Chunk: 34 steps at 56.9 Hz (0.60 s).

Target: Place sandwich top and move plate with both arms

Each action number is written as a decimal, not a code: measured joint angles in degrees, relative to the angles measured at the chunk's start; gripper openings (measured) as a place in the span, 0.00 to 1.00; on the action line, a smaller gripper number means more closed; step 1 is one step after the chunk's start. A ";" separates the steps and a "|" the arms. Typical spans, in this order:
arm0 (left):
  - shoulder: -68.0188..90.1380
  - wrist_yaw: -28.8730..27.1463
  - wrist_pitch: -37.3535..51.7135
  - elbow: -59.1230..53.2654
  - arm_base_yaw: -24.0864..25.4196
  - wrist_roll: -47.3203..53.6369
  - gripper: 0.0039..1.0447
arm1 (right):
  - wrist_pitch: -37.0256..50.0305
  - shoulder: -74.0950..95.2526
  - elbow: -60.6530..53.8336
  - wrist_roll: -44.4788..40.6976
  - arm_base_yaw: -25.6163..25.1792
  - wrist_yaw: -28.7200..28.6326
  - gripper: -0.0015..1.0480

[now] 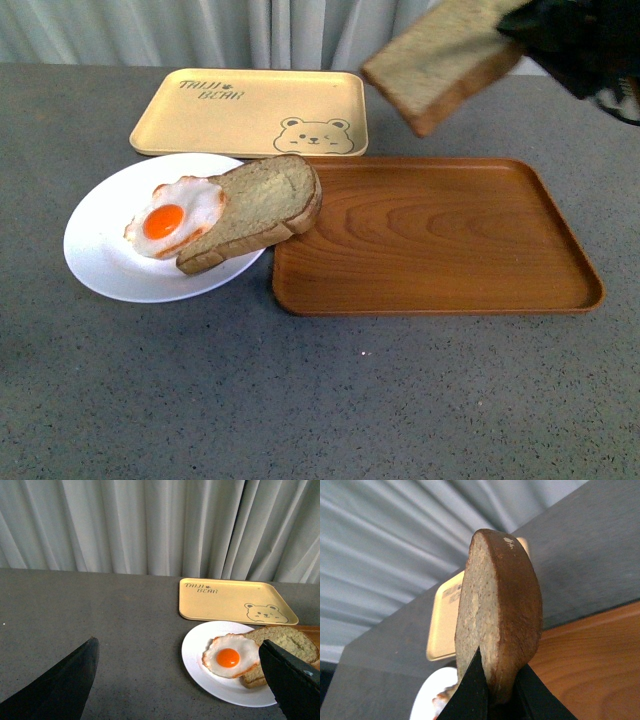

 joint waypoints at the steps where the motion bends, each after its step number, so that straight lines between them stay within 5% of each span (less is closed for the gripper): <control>1: 0.00 0.00 0.00 0.00 0.00 0.00 0.92 | 0.00 1.03 1.14 0.28 1.64 0.55 0.03; 12: 0.00 -0.02 0.00 0.00 0.00 0.00 0.92 | 0.13 16.31 14.97 6.60 15.91 5.95 0.03; 31: 0.00 0.00 0.00 0.00 0.00 0.00 0.92 | -2.93 25.86 20.24 9.20 21.18 7.50 0.03; 34: 0.00 0.00 0.00 0.00 0.00 0.00 0.92 | -3.28 26.25 20.09 9.20 21.42 7.30 0.11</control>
